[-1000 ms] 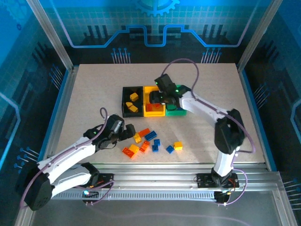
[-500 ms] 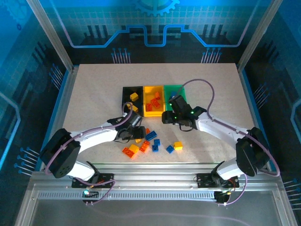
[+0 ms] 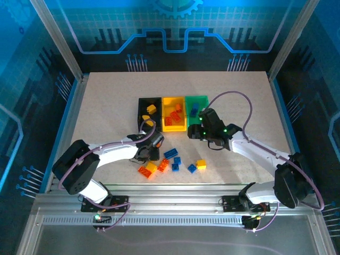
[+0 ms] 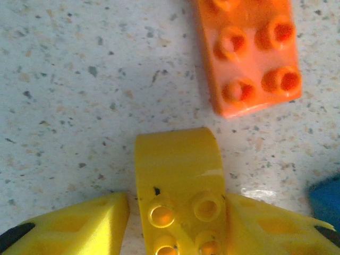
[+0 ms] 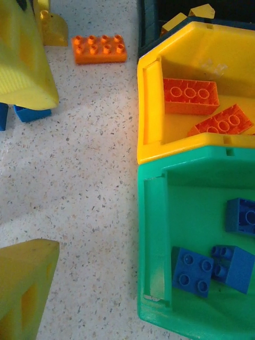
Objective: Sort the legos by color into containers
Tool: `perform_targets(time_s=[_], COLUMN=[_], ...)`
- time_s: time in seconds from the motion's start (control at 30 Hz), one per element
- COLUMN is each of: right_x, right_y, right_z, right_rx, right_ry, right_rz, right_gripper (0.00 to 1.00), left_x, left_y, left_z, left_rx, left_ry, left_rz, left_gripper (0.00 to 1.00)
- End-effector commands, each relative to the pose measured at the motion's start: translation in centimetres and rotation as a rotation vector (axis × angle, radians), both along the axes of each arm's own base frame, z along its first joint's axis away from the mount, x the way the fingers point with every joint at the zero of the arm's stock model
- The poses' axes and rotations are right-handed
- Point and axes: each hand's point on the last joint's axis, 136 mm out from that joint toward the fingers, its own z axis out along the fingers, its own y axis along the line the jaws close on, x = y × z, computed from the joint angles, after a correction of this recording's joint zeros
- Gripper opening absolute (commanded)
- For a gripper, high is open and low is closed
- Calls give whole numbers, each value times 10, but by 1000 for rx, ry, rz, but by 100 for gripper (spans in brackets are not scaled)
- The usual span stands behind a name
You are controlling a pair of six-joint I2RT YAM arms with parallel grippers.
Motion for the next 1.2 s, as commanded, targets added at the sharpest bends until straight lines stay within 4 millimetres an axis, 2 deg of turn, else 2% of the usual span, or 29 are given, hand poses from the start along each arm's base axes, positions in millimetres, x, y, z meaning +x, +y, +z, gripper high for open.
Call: perform_targets(time_s=[0.0,0.07,0.13,0.37,0.4,0.43,0.53,0.6,0.77,0.87,1.0,1.17], right_x=[3,3,4,5,0,-1,-1,0,1,0,-1,-4], right_y=[-2,-1,-1,-5,-9,-9,-11,-11,-11,-10,-10,-14], right_z=[8,10,12,17,7,7,10,12,10,6,2,2], right_rx=[41,49,52,59,46,48,56,60,65,64,61,50], right_ry=[-25,-31,-36,-47,-26,-27,-34,-40,-36,-23,-9,-5], right_rz=[-19,-18,-20,-26,-30,-30,-35,-38,-40,-41,-40,-43], right_gripper=[67,67,67,67,67,67,67,67,68,68,68,68], left_x=[-12,-9,-5,0,-1,-1,4,13,53,87,136,180], left_y=[29,20,15,16,16,16,13,13,13,23,40,41], left_z=[-5,-3,-2,-15,-15,-13,7,31,104,130,134,126], left_rx=[75,44,40,89,90,86,54,37,-32,-31,-17,40], left_ry=[31,29,33,54,54,51,3,-59,-250,-324,-344,-346], left_rz=[51,30,24,18,20,22,28,35,84,143,226,237], left_gripper=[54,65,68,42,37,33,25,24,24,25,24,23])
